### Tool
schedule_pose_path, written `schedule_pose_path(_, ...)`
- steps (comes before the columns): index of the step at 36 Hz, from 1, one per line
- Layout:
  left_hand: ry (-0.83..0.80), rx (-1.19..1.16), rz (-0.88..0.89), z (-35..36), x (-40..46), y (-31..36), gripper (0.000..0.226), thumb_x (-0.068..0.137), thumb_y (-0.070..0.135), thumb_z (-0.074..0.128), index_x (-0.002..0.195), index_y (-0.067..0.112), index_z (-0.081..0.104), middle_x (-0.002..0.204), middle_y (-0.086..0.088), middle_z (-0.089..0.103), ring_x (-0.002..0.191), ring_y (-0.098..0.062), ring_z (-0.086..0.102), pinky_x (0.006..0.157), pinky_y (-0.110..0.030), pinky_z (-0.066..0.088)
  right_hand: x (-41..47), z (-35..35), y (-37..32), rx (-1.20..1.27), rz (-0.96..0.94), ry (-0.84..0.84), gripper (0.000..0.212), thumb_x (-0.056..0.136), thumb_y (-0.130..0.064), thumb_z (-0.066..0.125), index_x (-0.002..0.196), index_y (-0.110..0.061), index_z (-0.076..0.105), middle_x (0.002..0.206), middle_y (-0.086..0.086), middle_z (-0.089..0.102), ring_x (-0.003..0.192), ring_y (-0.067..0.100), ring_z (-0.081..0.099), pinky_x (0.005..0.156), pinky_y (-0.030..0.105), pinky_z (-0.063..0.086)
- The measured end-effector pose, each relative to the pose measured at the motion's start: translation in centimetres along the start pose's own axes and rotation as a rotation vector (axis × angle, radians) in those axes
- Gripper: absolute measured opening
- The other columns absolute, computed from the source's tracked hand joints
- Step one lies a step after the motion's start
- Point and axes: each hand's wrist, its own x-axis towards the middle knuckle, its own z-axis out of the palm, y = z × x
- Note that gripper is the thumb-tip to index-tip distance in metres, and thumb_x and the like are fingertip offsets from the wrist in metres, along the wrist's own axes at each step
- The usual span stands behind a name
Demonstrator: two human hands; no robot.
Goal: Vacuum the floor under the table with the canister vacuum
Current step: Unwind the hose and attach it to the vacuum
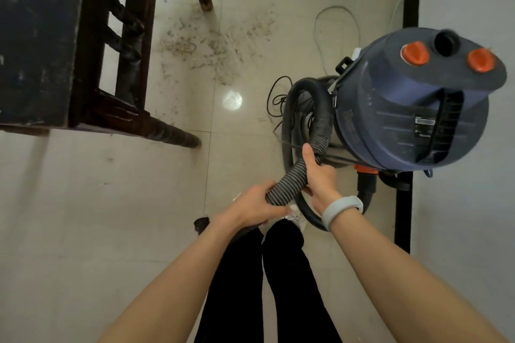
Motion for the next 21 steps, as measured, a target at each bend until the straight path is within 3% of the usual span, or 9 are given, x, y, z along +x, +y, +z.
schedule_pose_path(3,-0.033,0.037,-0.011,-0.3,-1.1,-2.1,0.036,0.071,0.022,0.074,0.102,0.023,0.058,0.085,-0.004,0.062,0.061,-0.018,0.06,0.06,-0.037,0.056,-0.2,-1.6,-0.4,-0.049,-0.027,-0.081,0.024,0.088,-0.037,0.065,0.084,-0.015,0.057,0.095,0.005,0.067,0.085,0.018,0.064,0.071,0.032,0.054)
schedule_pose_path(6,-0.077,0.101,-0.048,-1.1,-3.0,-4.5,0.03,0.07,0.015,0.073,0.09,0.034,0.059,0.075,0.006,0.06,0.058,-0.007,0.057,0.057,-0.024,0.048,0.9,-3.5,-2.0,-0.119,-0.105,0.006,0.023,0.093,-0.035,0.058,0.08,-0.016,0.058,0.088,0.004,0.068,0.078,0.018,0.064,0.058,0.024,0.044)
schedule_pose_path(10,-0.077,0.147,-0.073,-1.3,-4.6,-5.6,0.028,0.06,0.021,0.071,0.075,0.039,0.056,0.067,0.012,0.053,0.06,-0.005,0.052,0.054,-0.02,0.038,2.2,-4.7,-3.6,-0.338,-0.221,0.123,0.032,0.091,-0.043,0.055,0.07,-0.021,0.061,0.086,0.004,0.071,0.087,0.026,0.066,0.085,0.041,0.051)
schedule_pose_path(12,-0.07,0.144,-0.064,-1.2,-4.8,-5.0,0.028,0.062,0.018,0.071,0.076,0.037,0.055,0.065,0.012,0.052,0.058,-0.006,0.05,0.052,-0.019,0.037,1.2,-4.4,-3.8,-0.512,-0.367,0.174,0.033,0.094,-0.036,0.052,0.068,-0.016,0.058,0.078,0.003,0.065,0.083,0.026,0.061,0.08,0.036,0.047)
schedule_pose_path(14,-0.08,0.135,-0.059,-1.3,-5.0,-4.3,0.03,0.062,0.018,0.071,0.084,0.033,0.058,0.065,0.012,0.051,0.056,-0.006,0.049,0.052,-0.019,0.037,0.1,-3.9,-3.6,-0.695,-0.564,0.201,0.015,0.095,-0.023,0.05,0.089,-0.012,0.058,0.095,0.005,0.061,0.089,0.024,0.056,0.078,0.029,0.04)
schedule_pose_path(15,-0.082,0.138,-0.057,-1.5,-5.2,-4.2,0.032,0.059,0.022,0.07,0.089,0.028,0.059,0.066,0.011,0.051,0.057,-0.008,0.049,0.054,-0.021,0.038,-0.3,-3.8,-3.4,-0.768,-0.657,0.162,0.017,0.093,-0.015,0.049,0.108,-0.012,0.057,0.111,0.007,0.058,0.099,0.024,0.055,0.082,0.029,0.04)
schedule_pose_path(18,-0.057,0.145,-0.083,-3.0,-6.4,-4.4,0.04,0.052,0.025,0.066,0.092,0.023,0.062,0.071,0.007,0.055,0.062,-0.012,0.054,0.058,-0.027,0.043,-0.2,-4.3,-2.7,-1.14,-0.857,-0.093,0.058,0.087,-0.002,0.051,0.14,-0.021,0.039,0.144,0.005,0.035,0.129,0.026,0.041,0.104,0.039,0.039)
schedule_pose_path(21,-0.065,0.104,-0.107,-4.3,-7.8,-4.8,0.029,0.052,0.019,0.065,0.078,0.028,0.058,0.068,0.009,0.056,0.062,-0.009,0.055,0.059,-0.027,0.046,0.1,-4.4,-3.1,-1.375,-0.917,-0.186,0.067,0.087,-0.005,0.055,0.145,-0.027,0.03,0.155,0.002,0.023,0.14,0.024,0.028,0.11,0.04,0.032)
